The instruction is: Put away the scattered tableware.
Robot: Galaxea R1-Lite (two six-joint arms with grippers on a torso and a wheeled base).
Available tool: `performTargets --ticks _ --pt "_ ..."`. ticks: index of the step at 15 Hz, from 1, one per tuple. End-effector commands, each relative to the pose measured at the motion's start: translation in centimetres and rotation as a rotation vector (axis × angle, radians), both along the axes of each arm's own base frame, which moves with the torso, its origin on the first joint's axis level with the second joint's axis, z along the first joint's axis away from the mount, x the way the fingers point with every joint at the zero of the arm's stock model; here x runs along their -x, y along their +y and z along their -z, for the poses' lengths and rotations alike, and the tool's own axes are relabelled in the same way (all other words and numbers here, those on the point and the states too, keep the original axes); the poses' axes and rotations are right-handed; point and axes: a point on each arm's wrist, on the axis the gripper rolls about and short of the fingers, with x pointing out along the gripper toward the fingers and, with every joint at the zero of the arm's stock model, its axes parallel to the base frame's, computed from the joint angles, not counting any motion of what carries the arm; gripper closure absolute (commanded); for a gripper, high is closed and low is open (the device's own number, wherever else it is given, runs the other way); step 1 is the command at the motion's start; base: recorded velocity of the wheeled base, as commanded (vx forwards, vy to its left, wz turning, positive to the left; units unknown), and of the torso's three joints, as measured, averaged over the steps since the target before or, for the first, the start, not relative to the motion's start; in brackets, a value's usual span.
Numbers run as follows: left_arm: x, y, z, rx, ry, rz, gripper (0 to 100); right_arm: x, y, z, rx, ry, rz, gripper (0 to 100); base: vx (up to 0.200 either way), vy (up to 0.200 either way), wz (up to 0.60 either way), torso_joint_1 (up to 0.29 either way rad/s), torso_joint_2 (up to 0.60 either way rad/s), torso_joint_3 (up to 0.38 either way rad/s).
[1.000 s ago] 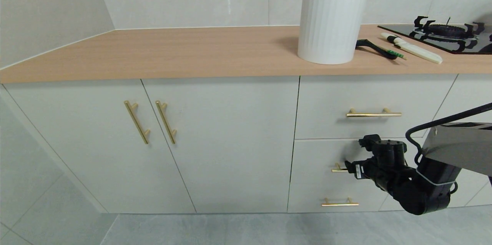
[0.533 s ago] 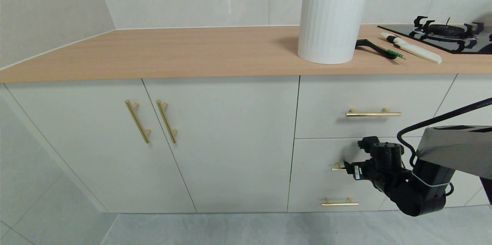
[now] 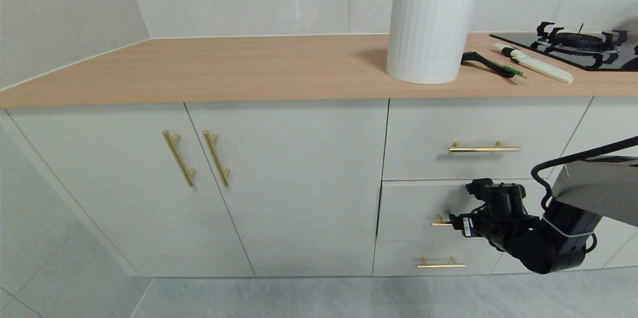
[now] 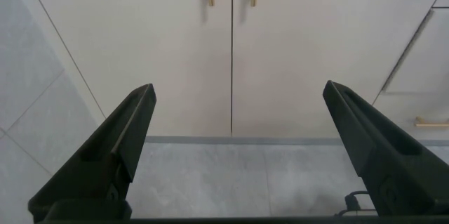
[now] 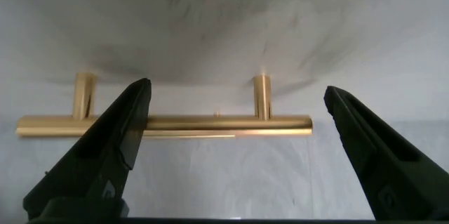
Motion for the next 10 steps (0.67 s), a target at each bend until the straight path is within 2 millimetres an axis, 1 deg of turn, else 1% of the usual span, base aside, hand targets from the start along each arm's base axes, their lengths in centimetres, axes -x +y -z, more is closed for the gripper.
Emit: performTargets --ticks 1,3,5,7,8,10 --pt "0.0 0.0 0.0 0.000 0.001 0.000 0 0.2 0.0 -0.7 0.002 0.012 -0.001 0 0.000 0.000 0.00 0.000 0.00 0.000" --pt "0.0 0.0 0.0 0.000 0.001 0.000 0 0.4 0.0 -1.3 -0.009 0.029 -0.010 0 0.000 0.000 0.00 0.000 0.00 0.000" --pt "0.0 0.0 0.0 0.000 0.001 0.000 0 1.3 0.0 -2.8 -0.019 0.071 -0.030 0 0.000 0.000 0.00 0.000 0.00 0.000" --pt "0.0 0.0 0.0 0.000 0.001 0.000 0 3.2 0.0 -5.8 -0.058 0.170 -0.093 0 0.000 0.000 0.00 0.000 0.00 0.000" --pt "0.0 0.0 0.0 0.000 0.001 0.000 0 4.5 0.2 -7.9 -0.083 0.209 -0.130 0 0.000 0.000 0.00 0.000 0.00 0.000" --pt "0.0 0.0 0.0 0.000 0.001 0.000 0 7.3 0.0 -12.7 -0.108 0.231 -0.173 0 0.000 0.000 0.00 0.000 0.00 0.000"
